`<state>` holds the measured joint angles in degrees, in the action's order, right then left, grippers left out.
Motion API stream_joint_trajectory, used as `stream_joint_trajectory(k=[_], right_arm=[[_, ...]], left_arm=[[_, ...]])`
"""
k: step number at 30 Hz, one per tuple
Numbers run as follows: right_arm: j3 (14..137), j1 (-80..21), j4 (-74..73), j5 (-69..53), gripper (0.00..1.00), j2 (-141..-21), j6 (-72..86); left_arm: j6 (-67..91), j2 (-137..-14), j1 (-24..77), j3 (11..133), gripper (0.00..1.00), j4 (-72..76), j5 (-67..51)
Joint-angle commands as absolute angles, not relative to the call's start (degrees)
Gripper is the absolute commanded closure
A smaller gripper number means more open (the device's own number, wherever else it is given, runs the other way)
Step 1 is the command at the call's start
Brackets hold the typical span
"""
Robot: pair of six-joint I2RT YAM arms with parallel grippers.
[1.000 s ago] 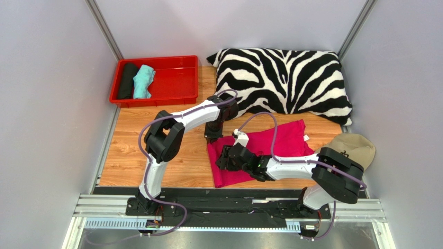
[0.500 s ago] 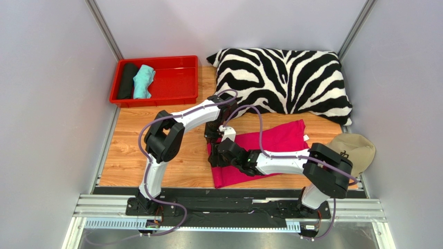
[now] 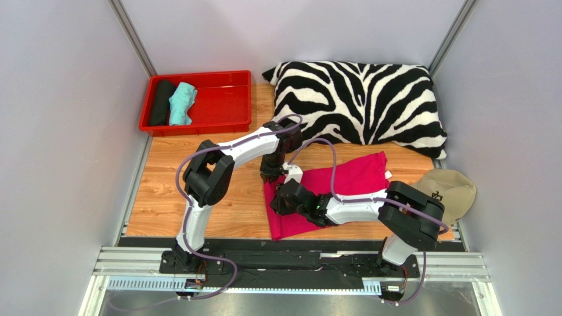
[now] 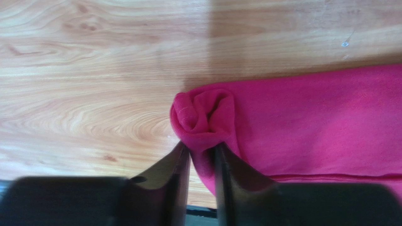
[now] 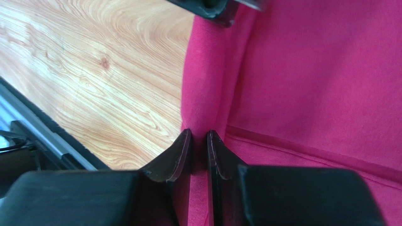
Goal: Roll the t-shirts
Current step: Roll the T-shirt to the center of the board.
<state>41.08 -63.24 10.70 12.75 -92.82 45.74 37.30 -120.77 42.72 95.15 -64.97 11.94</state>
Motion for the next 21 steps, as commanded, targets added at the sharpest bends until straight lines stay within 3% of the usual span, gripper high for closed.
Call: stream_joint_trajectory(k=[1,4,13,21], right_arm=[[35.43,-61.62,20.55,7.48,0.86,-92.02,52.55],[30.77,-58.98,27.93,3.44,0.87,-92.63,56.59],[24.09,-53.35,44.55,-5.71,0.87,-97.99,65.03],[22.33,-51.33,51.50,-8.26,0.88,-102.83,68.81]], left_arm=[[33.75,-114.46,41.40,92.64,0.51,-59.17,6.87],[32.96,-109.54,39.56,89.13,0.37,-54.69,2.47],[35.86,-94.76,34.98,69.89,0.36,-38.44,-8.78],[39.90,-92.72,31.56,57.66,0.36,-23.66,-17.05]])
